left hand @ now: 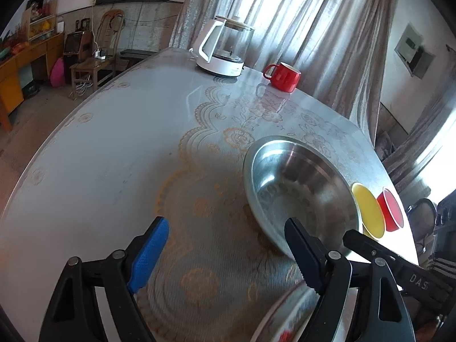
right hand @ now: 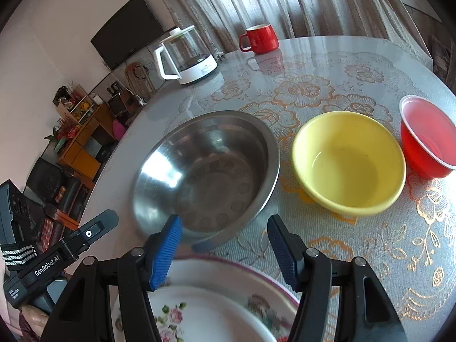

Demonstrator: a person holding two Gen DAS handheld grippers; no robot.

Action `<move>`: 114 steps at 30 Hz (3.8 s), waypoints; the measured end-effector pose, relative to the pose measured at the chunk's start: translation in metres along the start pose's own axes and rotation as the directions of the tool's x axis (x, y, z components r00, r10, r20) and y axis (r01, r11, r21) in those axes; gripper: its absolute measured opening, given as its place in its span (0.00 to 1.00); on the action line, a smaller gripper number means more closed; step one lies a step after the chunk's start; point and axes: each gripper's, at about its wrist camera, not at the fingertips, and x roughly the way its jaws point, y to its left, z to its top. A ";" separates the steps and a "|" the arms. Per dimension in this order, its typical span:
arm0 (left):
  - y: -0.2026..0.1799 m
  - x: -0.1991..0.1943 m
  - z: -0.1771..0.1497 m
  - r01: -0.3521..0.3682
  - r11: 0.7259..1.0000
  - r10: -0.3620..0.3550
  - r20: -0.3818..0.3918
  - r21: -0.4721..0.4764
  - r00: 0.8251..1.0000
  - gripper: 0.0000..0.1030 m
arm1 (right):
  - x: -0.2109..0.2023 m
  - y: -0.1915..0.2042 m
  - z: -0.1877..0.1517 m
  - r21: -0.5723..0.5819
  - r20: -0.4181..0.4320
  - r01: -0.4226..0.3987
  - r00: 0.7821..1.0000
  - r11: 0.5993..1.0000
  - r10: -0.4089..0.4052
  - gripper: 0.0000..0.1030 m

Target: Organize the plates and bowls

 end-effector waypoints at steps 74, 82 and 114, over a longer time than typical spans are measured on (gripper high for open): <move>0.112 -0.141 -0.140 -0.126 0.988 0.133 0.087 -0.090 0.987 0.50 | 0.005 0.190 -0.128 -0.473 -0.169 -0.148 0.983 0.869 0.075 0.44; 0.115 -0.157 -0.142 -0.166 0.977 0.182 0.122 -0.130 0.976 0.61 | -0.003 0.179 -0.132 -0.434 -0.172 -0.161 0.981 0.886 0.094 0.50; 0.003 -0.139 -0.128 -0.097 0.985 0.084 0.092 0.143 0.992 0.69 | -0.085 0.027 -0.091 -0.075 0.089 -0.053 0.994 0.996 0.060 0.54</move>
